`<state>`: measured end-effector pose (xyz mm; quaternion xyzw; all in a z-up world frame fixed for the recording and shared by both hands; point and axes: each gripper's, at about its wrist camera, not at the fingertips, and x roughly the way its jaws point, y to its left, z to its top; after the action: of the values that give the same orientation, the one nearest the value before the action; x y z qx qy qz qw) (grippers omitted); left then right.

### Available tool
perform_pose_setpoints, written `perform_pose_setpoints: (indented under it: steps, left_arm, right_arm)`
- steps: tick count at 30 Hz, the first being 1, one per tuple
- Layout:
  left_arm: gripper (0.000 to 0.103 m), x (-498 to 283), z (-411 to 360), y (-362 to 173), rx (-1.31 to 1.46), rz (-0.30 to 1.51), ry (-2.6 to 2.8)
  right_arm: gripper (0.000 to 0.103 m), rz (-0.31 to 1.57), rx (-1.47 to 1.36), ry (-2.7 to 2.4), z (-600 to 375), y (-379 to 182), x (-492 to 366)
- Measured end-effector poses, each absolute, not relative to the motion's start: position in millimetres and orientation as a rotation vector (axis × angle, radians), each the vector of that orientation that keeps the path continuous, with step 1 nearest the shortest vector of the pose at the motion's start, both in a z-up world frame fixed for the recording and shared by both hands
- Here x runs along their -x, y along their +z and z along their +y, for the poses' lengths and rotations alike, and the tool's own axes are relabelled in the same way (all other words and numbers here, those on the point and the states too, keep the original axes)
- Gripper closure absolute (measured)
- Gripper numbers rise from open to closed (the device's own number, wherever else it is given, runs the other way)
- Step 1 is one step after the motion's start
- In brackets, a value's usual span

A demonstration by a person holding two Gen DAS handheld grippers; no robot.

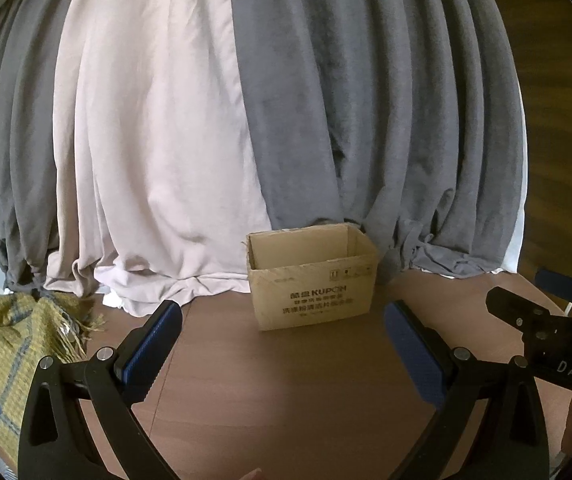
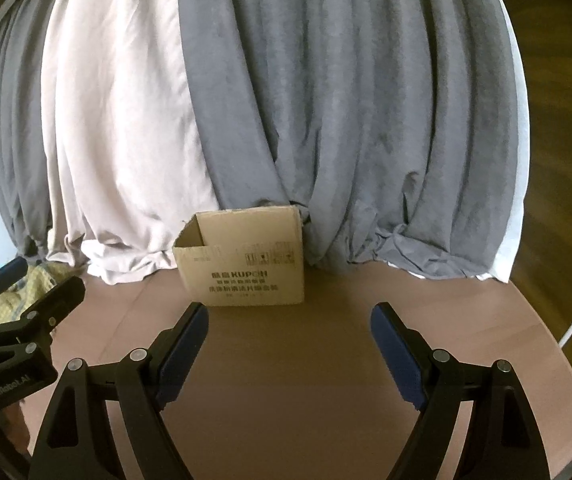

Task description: Organize snacks

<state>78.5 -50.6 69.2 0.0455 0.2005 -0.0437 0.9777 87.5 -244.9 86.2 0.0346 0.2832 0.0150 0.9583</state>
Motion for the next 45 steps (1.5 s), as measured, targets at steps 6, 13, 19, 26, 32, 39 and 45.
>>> perform_pose_setpoints:
  steps: [6,13,19,26,32,39,45]
  left_arm:
    - [0.0,-67.7,-52.4,71.1,-0.089,0.405,-0.1]
    - [0.0,-61.3,-52.8,72.7,-0.084,0.405,-0.109]
    - [0.0,-56.4,-55.2,73.8,-0.085,0.392,-0.11]
    - [0.0,-52.2,-59.7,74.1,-0.085,0.393,-0.116]
    - [0.0,-51.8,-62.1,76.6,-0.089,0.386,-0.118]
    - [0.0,-52.8,-63.0,76.5,-0.091,0.386,-0.113]
    - [0.0,-52.9,-63.1,77.0,-0.082,0.389,-0.109]
  right_arm:
    - [0.019,0.564,-0.069,0.015,-247.9,88.0,-73.4]
    - [0.019,0.547,-0.043,0.007,-246.5,92.1,-64.7]
    - [0.019,0.547,-0.045,0.013,-247.1,94.0,-60.2]
    - [0.019,0.547,-0.045,0.011,-246.8,94.8,-59.5]
    - [0.019,0.547,-0.045,0.011,-247.1,95.3,-58.6]
    - [0.019,0.55,-0.051,0.008,-246.9,96.3,-55.9]
    - [0.019,0.554,-0.055,0.012,-246.0,95.6,-54.4]
